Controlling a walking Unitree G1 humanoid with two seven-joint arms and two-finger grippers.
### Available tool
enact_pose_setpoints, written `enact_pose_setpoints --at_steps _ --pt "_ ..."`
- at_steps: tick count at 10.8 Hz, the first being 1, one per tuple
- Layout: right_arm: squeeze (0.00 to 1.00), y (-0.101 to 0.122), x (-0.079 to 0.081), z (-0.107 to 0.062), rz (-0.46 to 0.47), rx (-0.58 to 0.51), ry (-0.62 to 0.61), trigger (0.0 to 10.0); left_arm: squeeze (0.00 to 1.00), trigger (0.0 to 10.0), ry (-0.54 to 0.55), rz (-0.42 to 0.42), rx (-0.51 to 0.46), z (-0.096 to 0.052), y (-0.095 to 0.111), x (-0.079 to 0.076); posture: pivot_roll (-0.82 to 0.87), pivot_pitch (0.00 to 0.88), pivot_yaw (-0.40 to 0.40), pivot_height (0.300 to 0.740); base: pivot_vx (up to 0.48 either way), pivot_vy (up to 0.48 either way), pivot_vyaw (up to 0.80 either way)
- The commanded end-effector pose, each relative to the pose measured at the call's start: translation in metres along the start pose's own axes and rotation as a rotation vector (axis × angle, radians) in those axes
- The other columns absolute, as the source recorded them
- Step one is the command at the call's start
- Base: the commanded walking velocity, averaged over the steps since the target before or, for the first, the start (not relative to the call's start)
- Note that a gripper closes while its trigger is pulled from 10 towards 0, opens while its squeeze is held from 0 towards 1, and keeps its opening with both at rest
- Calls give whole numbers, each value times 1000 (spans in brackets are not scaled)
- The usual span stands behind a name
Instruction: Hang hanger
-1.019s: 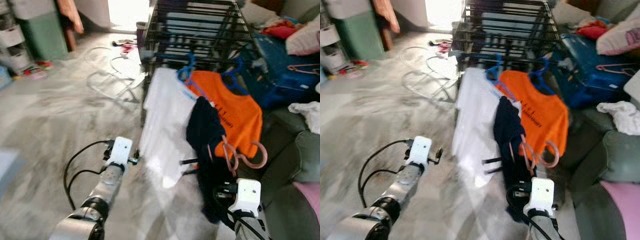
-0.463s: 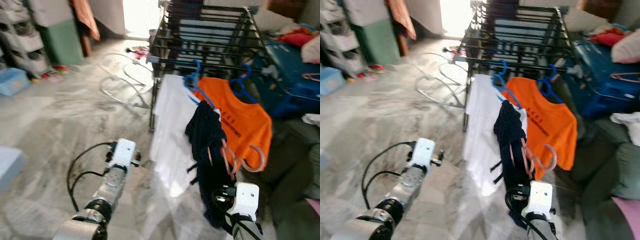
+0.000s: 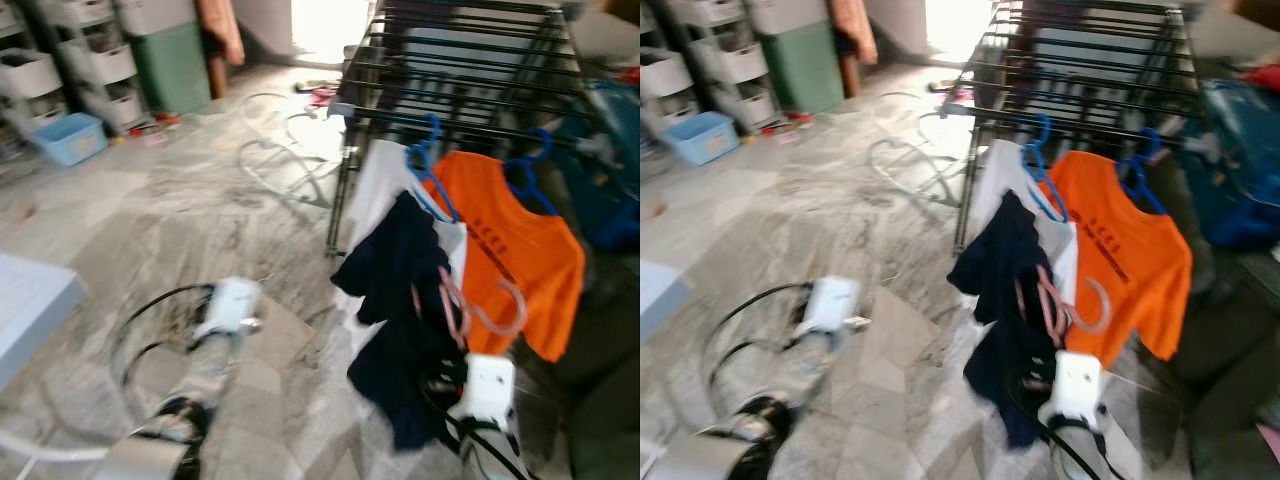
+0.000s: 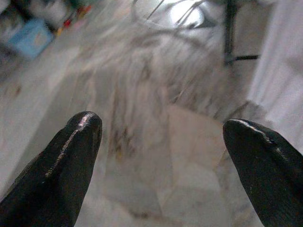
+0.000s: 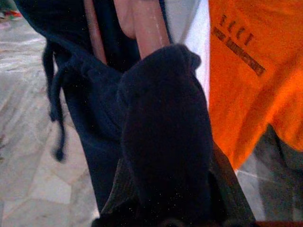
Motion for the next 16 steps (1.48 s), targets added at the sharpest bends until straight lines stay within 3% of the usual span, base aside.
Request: enact_pose_setpoints --at_steps 1,3,6,7,8,9,10,12,13,14,16 --pt "0 6 4 3 -3 -29 26 10000 0 10000 -30 -28 -36 0 4 1 -18 0 -59 740 0 0 0" --pt "0 6 11 11 -22 -14 80 10000 0 10000 -55 -5 -118 0 13 14 69 0 -130 740 0 0 0" --pt "0 10 20 24 -65 -10 142 10000 0 10000 -103 45 -118 0 11 21 144 0 -166 740 0 0 0" --pt "0 16 16 28 -52 -39 106 10000 0 10000 -50 -20 -119 -6 3 30 149 0 -148 740 0 0 0" --pt "0 17 12 28 -42 -55 74 10000 0 10000 -78 -76 -118 -12 -6 27 150 0 -129 740 0 0 0" --pt "0 18 4 26 -38 -80 15 10000 0 10000 -146 -96 -142 -20 -14 22 146 0 -107 740 0 0 0" --pt "0 21 -11 22 -27 -110 -67 10000 0 10000 -110 -55 -138 -25 -26 32 135 0 -97 740 0 0 0" --pt "0 18 -26 15 -20 -107 -124 10000 0 10000 -220 1 -139 -30 -33 19 99 0 -81 740 0 0 0" --pt "0 16 -29 12 -3 -110 -145 10000 0 10000 -276 3 -146 -34 -32 -12 79 0 -71 740 0 0 0" --pt "0 15 -29 10 1 -111 -149 10000 0 10000 -298 7 -171 -36 -27 -21 66 0 -63 740 0 0 0" --pt "0 4 -25 5 13 -81 -147 10000 0 10000 -287 -39 -174 -25 -14 -16 30 0 -45 740 0 0 0"
Point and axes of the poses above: a point about 5 cm out from each wrist's last joint towards the gripper, its own z axis pointing out of the wrist towards the gripper, its own y axis along the axis of the wrist's last joint, x = y × z, the point moved 5 cm from there along z, pointing out of the wrist towards the gripper, and after that the axes turned 10 degrees about z, right-handed, at the moved point
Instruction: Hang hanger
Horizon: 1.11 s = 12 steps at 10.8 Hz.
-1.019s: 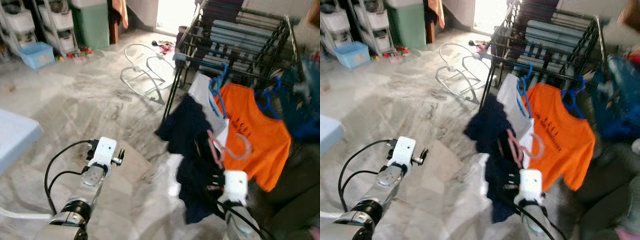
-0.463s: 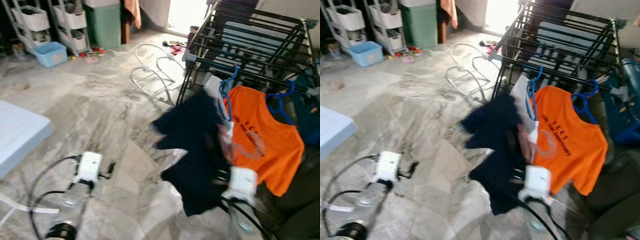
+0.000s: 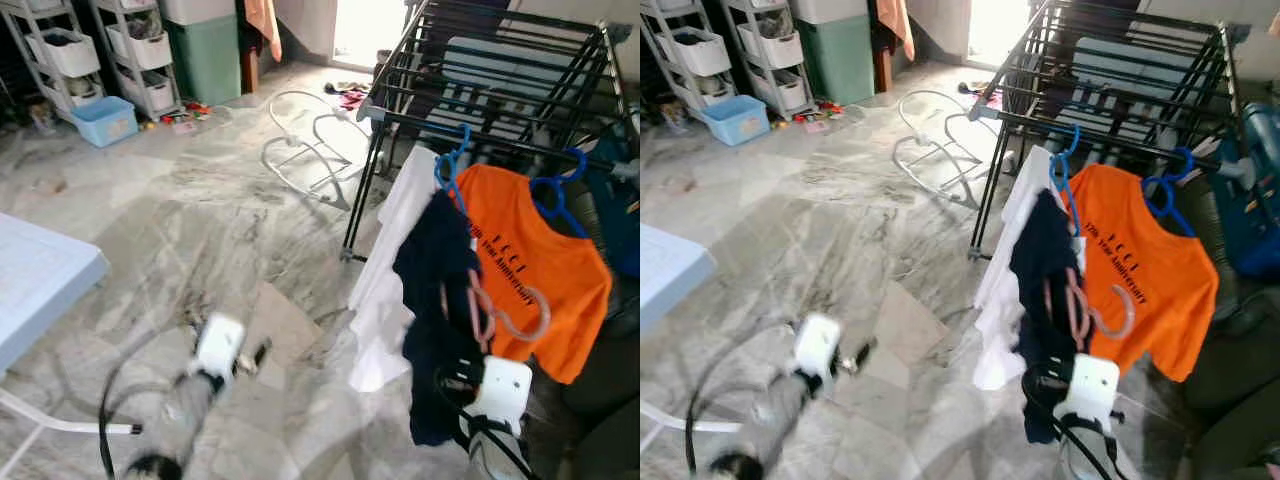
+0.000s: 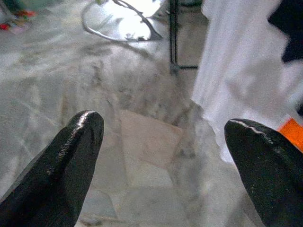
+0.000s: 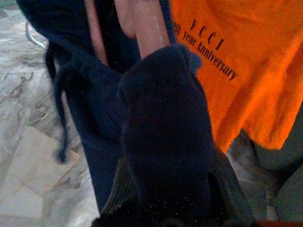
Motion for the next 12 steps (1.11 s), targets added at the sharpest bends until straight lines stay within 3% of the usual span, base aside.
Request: enact_pose_setpoints --at_steps 1,3,7,9,12 --pt "0 11 7 3 7 -45 31 10000 0 10000 -1 -15 6 3 2 3 23 0 -43 740 262 0 0" --pt "0 12 16 5 -11 -33 83 10000 0 10000 2 -24 41 5 -1 4 13 0 -51 740 360 0 0" --pt "0 16 20 10 -21 -34 108 10000 0 10000 -6 -51 52 6 -4 -7 17 0 -65 740 450 0 0" --pt "0 15 19 10 -15 -26 113 10000 0 10000 18 -17 54 7 -2 -7 18 0 -72 740 454 0 0" --pt "0 11 18 7 -23 -14 113 10000 0 10000 29 12 -27 19 27 2 11 0 -67 740 442 0 0"
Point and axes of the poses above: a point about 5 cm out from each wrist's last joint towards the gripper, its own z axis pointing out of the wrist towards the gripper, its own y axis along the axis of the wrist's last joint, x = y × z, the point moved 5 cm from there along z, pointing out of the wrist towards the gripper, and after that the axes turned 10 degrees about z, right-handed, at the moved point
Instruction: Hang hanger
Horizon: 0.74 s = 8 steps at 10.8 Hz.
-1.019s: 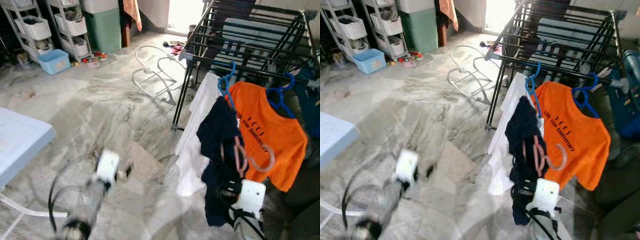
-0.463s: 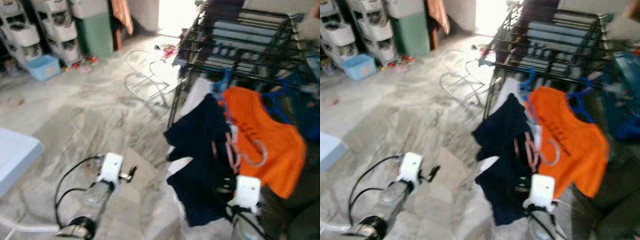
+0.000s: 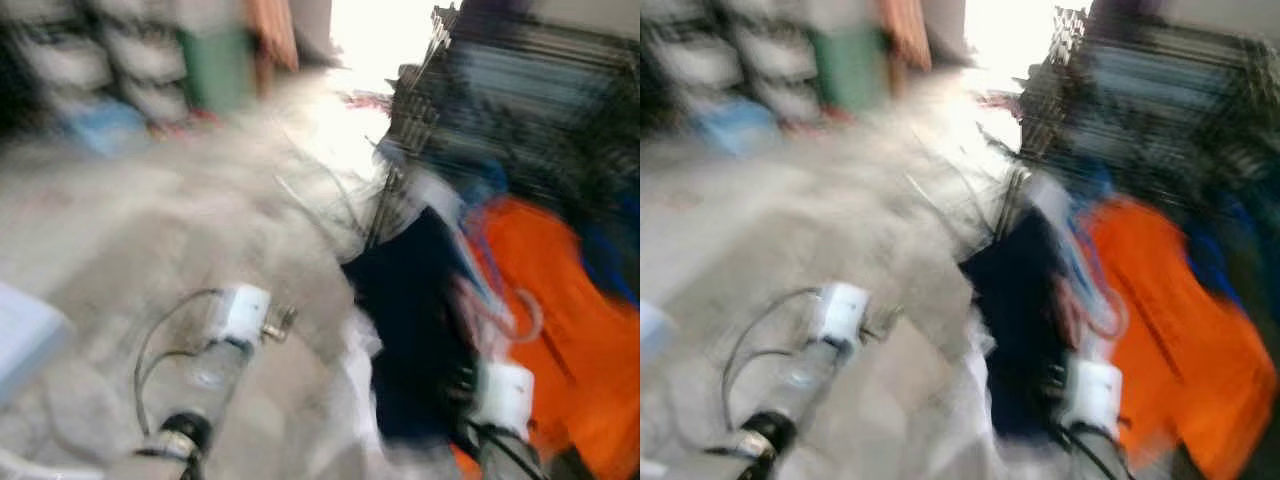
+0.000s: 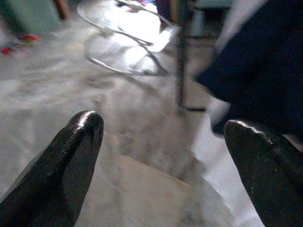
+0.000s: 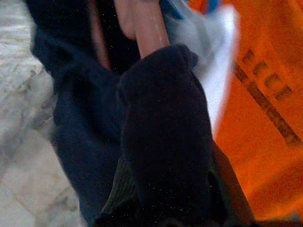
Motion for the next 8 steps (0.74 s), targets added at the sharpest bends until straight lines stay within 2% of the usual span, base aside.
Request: enact_pose_setpoints --at_steps 1,3,6,8 --pt "0 18 19 7 20 -65 50 10000 0 10000 32 10 30 -5 -9 14 9 0 -63 740 442 0 0" --pt "0 17 20 7 25 -62 46 10000 0 10000 18 4 9 -3 -4 10 8 0 -59 740 437 0 0" --pt "0 13 22 6 40 -46 41 10000 0 10000 6 17 -10 -2 3 9 8 0 -54 740 411 245 0" --pt "0 2 24 5 66 0 42 10000 0 10000 24 24 50 -3 -7 9 9 0 -51 740 0 0 0"
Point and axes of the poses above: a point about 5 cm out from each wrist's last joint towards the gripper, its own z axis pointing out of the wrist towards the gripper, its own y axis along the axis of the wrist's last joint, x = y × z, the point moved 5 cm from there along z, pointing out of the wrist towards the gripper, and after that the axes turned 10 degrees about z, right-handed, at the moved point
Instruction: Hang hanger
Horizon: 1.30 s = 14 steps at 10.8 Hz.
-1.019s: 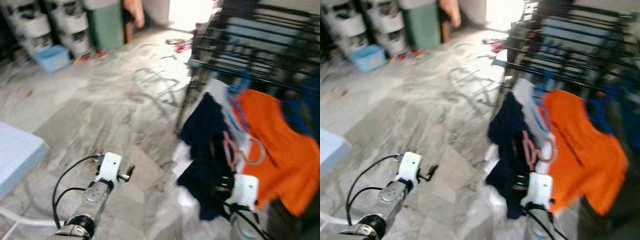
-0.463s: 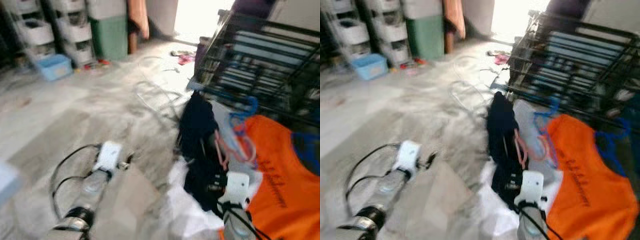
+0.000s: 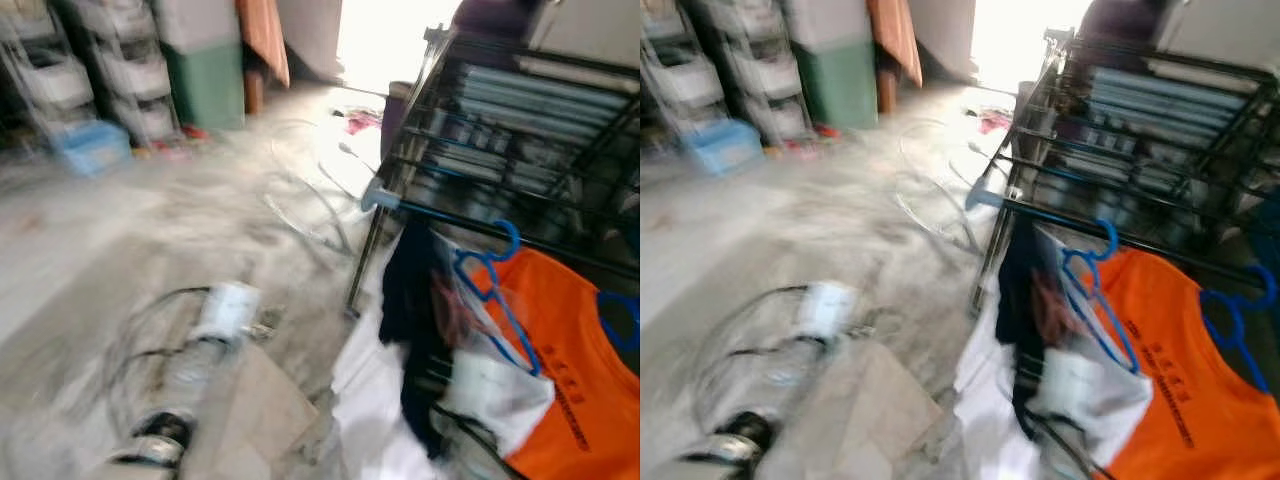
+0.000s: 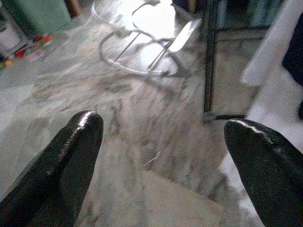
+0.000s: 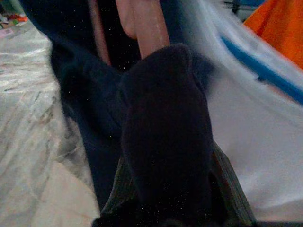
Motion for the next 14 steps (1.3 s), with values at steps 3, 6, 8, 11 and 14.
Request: enact_pose_setpoints --at_steps 3,6,8,11,14 --pt "0 -7 -8 4 4 47 -29 10000 0 10000 -26 6 -14 3 8 -10 16 0 -41 740 0 0 0" --pt "0 7 -6 13 26 -6 -70 10000 0 10000 -41 32 -21 3 10 -6 31 0 -28 740 0 0 0" --pt "0 11 -4 17 41 -7 -87 10000 0 10000 -52 16 -26 2 11 -5 39 0 -23 740 0 0 0" --pt "0 -11 -5 13 27 81 -90 10000 0 10000 -51 15 -15 2 9 -5 37 0 -18 740 0 0 0" --pt "0 -20 -5 3 50 86 -97 10000 0 10000 -75 -13 7 1 3 -9 21 0 -14 740 0 0 0"
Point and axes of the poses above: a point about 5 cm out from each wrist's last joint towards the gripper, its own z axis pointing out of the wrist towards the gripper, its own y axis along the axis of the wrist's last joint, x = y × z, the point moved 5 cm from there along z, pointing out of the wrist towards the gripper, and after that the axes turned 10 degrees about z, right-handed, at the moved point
